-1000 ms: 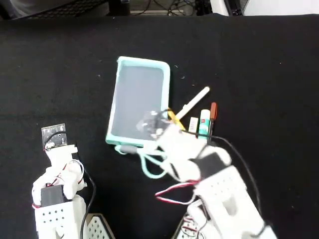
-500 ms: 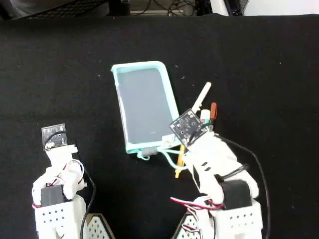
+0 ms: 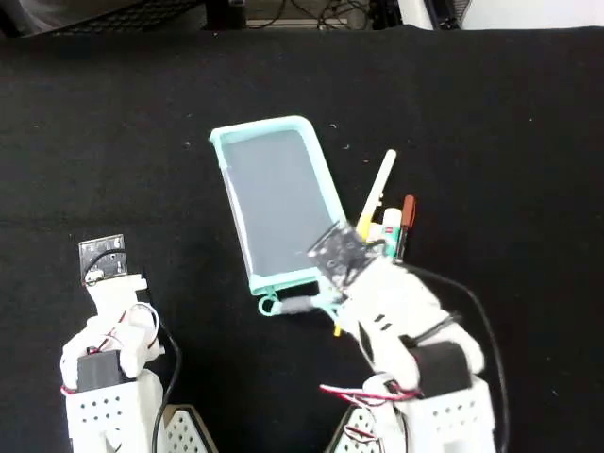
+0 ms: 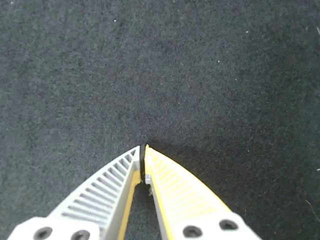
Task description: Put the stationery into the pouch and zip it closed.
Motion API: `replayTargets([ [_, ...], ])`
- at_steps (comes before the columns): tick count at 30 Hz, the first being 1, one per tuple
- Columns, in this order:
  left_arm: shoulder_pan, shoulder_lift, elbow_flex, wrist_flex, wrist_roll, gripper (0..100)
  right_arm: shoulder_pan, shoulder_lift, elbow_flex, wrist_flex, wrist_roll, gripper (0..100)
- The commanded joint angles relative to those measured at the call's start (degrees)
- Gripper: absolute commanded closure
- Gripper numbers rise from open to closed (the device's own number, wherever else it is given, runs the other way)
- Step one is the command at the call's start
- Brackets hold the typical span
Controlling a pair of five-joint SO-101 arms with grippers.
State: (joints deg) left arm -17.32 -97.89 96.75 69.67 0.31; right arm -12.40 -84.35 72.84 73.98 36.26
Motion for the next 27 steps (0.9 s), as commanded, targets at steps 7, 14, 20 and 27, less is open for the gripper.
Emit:
replayTargets([
  [7, -0.4, 0.2, 0.1, 0.1, 0.4, 97, 4.9, -0.4, -5.1, 3.8, 4.7, 74.0],
  [14, -0.3, 0.2, 0.1, 0.1, 0.4, 97, -6.9, 5.9, -19.6, 7.2, -4.5, 77.2],
  [20, -0.4, 0.2, 0.1, 0.1, 0.4, 97, -16.1, 31.7, -29.5, 4.5, -7.4, 77.3],
  [27, -0.4, 0.2, 0.1, 0.1, 0.4, 97, -19.4, 50.9, -41.8, 10.5, -6.9, 77.3],
])
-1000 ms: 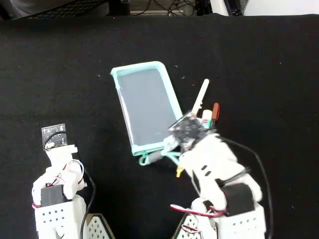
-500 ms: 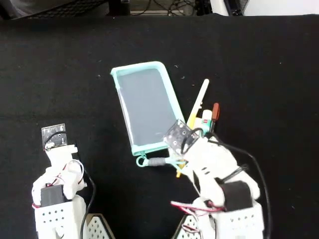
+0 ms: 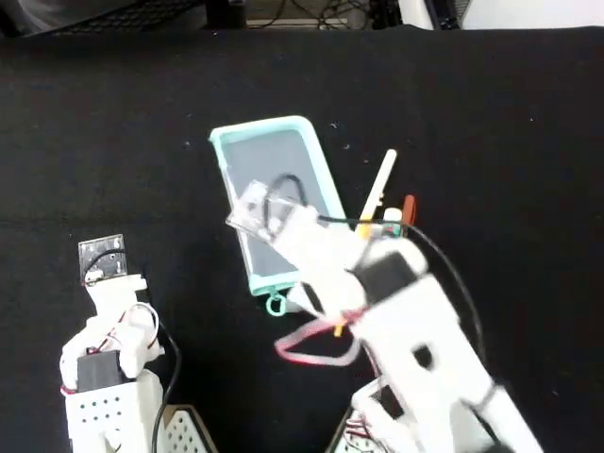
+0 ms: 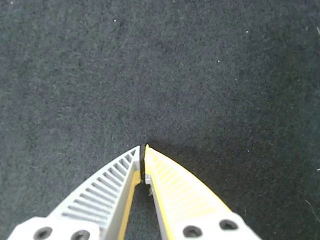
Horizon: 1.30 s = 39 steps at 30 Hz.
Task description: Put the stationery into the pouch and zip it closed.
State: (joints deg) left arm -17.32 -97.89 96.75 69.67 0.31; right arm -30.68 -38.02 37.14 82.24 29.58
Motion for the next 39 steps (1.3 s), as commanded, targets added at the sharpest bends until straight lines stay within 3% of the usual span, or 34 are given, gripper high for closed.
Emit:
replayTargets([
  [1, -0.4, 0.2, 0.1, 0.1, 0.4, 97, -1.2, 5.1, -7.1, 2.7, -0.3, 77.3],
  [7, -0.4, 0.2, 0.1, 0.1, 0.4, 97, -7.3, 5.2, -8.4, 3.3, -0.4, 77.3],
  [11, -0.4, 0.2, 0.1, 0.1, 0.4, 97, -7.3, 5.2, -9.3, 6.2, -0.3, 77.3],
  [14, -0.4, 0.2, 0.1, 0.1, 0.4, 97, -5.2, 5.2, -9.5, 9.8, 0.0, 77.3],
  [21, -0.4, 0.2, 0.1, 0.1, 0.4, 97, 6.5, 5.1, -9.1, 18.4, 10.5, 77.3],
  [26, -0.4, 0.2, 0.1, 0.1, 0.4, 97, 8.8, 3.7, -3.8, 18.7, 13.6, 77.3],
  [36, -0.4, 0.2, 0.1, 0.1, 0.4, 97, 13.5, -14.3, 2.5, 18.3, 16.5, 77.3],
  [39, -0.4, 0.2, 0.1, 0.1, 0.4, 97, 18.9, -19.1, 2.5, 18.8, 19.3, 77.3],
])
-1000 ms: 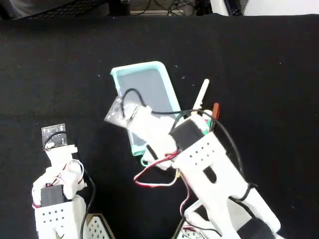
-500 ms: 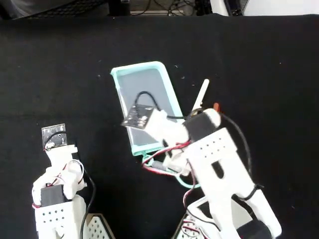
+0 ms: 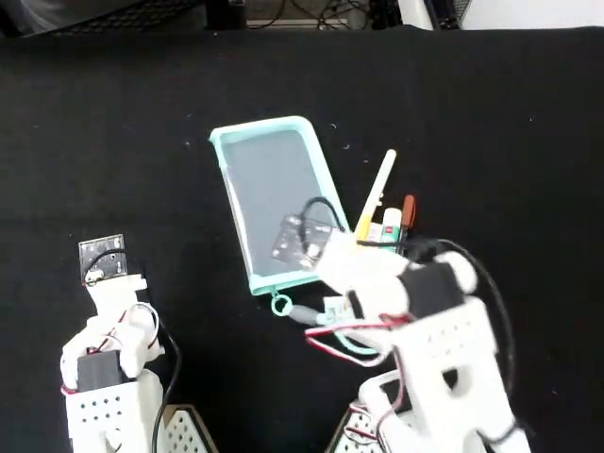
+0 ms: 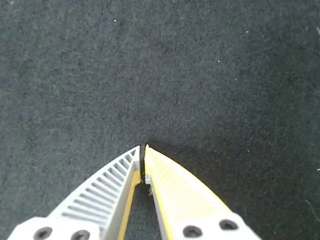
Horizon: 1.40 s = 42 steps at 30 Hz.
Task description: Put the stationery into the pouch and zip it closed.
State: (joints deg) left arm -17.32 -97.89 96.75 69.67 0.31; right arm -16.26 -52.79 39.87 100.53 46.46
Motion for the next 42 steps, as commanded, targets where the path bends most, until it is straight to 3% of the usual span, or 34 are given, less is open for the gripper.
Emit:
replayTargets([
  [1, -0.4, 0.2, 0.1, 0.1, 0.4, 97, 7.0, -5.5, -0.2, 0.5, 3.9, 77.3],
  [6, -0.4, 0.2, 0.1, 0.1, 0.4, 97, 14.0, -6.3, 3.6, -1.6, 9.7, 77.3],
  [15, -0.4, 0.2, 0.1, 0.1, 0.4, 97, 13.9, -6.3, 21.1, -23.4, -8.4, 76.9],
  [19, -0.4, 0.2, 0.1, 0.1, 0.4, 97, 13.9, -6.3, 21.8, -23.6, -10.8, 76.2],
  [25, -0.4, 0.2, 0.1, 0.1, 0.4, 97, 14.3, -6.3, 21.8, -23.8, -15.1, 66.7],
  [36, -0.4, 0.2, 0.1, 0.1, 0.4, 97, 14.0, -5.9, 14.5, -24.5, -27.9, 66.6],
  [42, -0.4, 0.2, 0.1, 0.1, 0.4, 97, 13.8, 6.6, 8.6, -23.7, -33.1, 66.6],
])
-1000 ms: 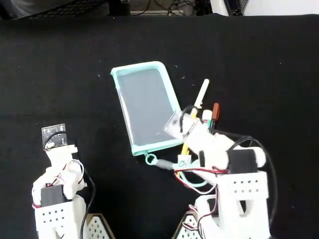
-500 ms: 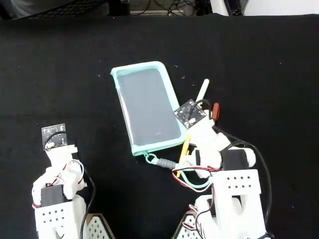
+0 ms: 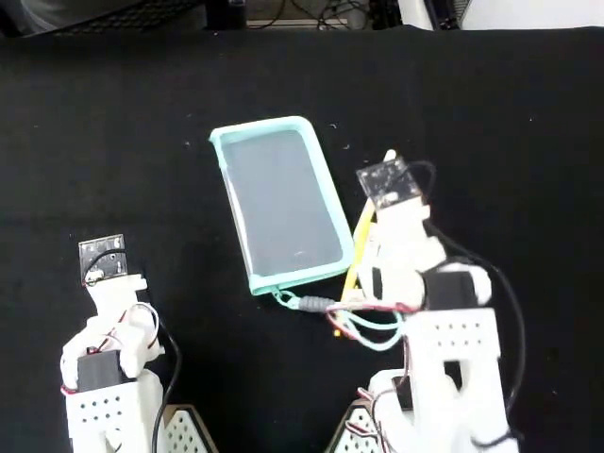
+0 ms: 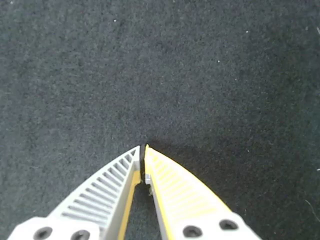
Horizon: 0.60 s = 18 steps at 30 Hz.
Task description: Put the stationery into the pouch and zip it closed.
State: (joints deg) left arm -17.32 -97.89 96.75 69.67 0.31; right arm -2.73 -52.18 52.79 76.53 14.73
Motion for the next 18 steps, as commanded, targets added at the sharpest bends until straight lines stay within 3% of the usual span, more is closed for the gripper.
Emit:
replayTargets([
  [1, -0.4, 0.2, 0.1, 0.1, 0.4, 97, 0.1, 8.8, -5.4, 1.0, -0.9, 66.6],
  [8, -0.4, 0.2, 0.1, 0.1, 0.4, 97, -12.4, 16.3, -7.3, 7.4, 18.5, 76.8],
  [18, -0.4, 0.2, 0.1, 0.1, 0.4, 97, -24.3, 17.3, -7.3, -1.7, 22.4, 78.3],
])
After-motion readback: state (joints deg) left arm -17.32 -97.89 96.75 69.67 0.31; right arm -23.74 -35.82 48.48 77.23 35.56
